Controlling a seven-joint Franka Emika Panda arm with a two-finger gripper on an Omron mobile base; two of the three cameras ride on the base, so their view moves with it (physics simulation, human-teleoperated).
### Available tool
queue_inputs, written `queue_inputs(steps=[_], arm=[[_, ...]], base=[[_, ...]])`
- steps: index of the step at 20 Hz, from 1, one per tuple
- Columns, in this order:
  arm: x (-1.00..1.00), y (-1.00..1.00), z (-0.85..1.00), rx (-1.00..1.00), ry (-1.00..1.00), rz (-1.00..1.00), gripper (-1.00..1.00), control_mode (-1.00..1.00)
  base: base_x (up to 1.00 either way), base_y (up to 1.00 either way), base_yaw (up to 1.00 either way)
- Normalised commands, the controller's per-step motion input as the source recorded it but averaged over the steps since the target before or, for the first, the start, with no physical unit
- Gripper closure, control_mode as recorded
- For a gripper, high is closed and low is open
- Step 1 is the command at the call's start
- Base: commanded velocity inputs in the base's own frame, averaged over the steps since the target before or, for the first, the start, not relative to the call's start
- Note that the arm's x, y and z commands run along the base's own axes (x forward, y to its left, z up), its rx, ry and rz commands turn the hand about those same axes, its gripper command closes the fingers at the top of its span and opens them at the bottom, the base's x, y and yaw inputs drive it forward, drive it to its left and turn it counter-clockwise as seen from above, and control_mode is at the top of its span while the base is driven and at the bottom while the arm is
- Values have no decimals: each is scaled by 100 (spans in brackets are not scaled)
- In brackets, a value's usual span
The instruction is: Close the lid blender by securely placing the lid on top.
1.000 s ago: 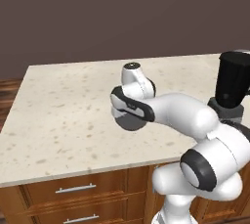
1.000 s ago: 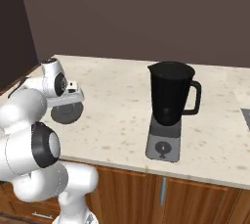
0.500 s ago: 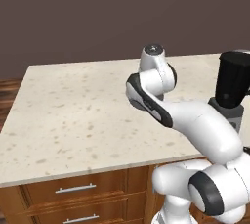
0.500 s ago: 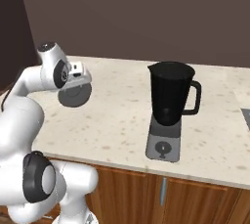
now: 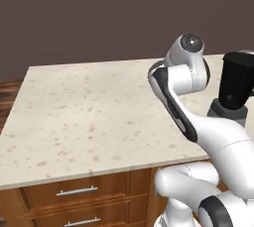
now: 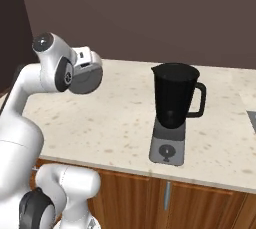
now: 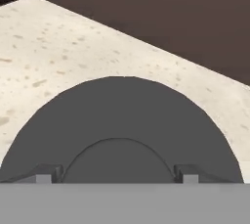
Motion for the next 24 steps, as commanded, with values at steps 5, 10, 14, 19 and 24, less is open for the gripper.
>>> queue_inputs(steps=[5,10,14,19,24], arm=[[-37,-49,100,0,-33,0,100,-100],[-32,-54,100,0,-24,-4,100,-100],[-25,-59,100,0,-8,-11,100,-100],[-10,-67,93,0,0,-18,100,-100],[-4,-68,23,0,3,-17,100,-100]], base=[[0,0,0],[0,0,0],[0,0,0],[0,0,0],[0,0,0]])
